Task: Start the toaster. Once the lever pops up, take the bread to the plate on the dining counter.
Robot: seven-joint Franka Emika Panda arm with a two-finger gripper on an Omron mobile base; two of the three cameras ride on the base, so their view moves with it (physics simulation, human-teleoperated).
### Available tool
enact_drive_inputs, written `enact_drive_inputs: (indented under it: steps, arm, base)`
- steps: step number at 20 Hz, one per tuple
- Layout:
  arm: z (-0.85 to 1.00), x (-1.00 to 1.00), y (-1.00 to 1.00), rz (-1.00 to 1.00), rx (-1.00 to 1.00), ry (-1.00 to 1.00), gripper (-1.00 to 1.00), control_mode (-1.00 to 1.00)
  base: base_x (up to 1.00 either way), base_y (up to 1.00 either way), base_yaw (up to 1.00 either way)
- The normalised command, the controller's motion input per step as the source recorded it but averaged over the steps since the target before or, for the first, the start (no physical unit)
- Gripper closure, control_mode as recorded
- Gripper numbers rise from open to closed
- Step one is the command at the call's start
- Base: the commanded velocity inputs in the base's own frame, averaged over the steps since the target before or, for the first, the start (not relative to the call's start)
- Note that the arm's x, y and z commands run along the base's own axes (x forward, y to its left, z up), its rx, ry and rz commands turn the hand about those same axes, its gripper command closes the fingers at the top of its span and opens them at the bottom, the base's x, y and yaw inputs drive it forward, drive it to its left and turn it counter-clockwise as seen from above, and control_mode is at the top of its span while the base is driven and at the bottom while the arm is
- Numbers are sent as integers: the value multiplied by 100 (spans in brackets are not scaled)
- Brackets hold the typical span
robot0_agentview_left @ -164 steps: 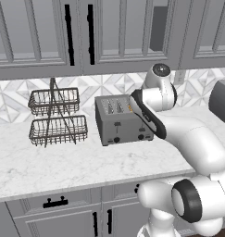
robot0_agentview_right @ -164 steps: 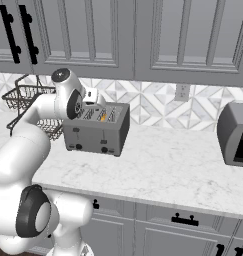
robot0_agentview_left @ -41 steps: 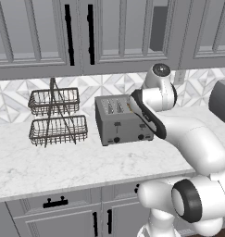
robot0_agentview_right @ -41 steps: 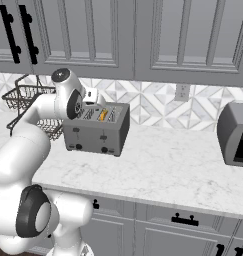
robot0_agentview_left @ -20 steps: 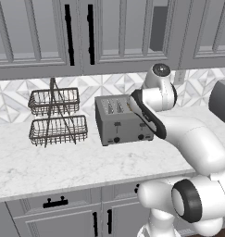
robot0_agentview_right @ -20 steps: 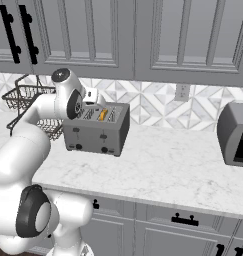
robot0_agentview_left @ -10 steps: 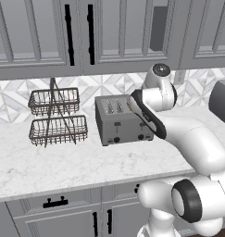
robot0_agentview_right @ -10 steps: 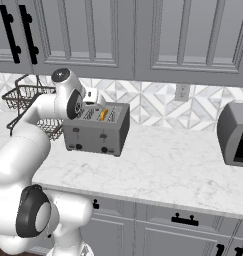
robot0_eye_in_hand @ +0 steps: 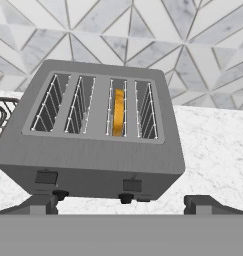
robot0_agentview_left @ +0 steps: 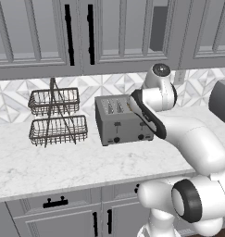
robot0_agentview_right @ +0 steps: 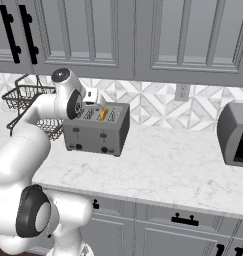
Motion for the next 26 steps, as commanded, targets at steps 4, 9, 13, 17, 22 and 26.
enact_drive_inputs:
  steps: [4,9,13,17,22,26]
  arm:
    - [0,0,0,0,0,0,-100,-100]
    - [0,0,0,0,0,0,-100,-100]
    - [0,0,0,0,0,0,-100,-100]
    - [0,0,0,0,0,0,-100,-100]
    - [0,0,0,0,0,0,-100,-100]
    - [0,0,0,0,0,0,-100,-100]
  base:
    - [0,0,0]
    - [0,0,0]
    - [0,0,0]
    - [0,0,0]
    - [0,0,0]
    - [0,0,0]
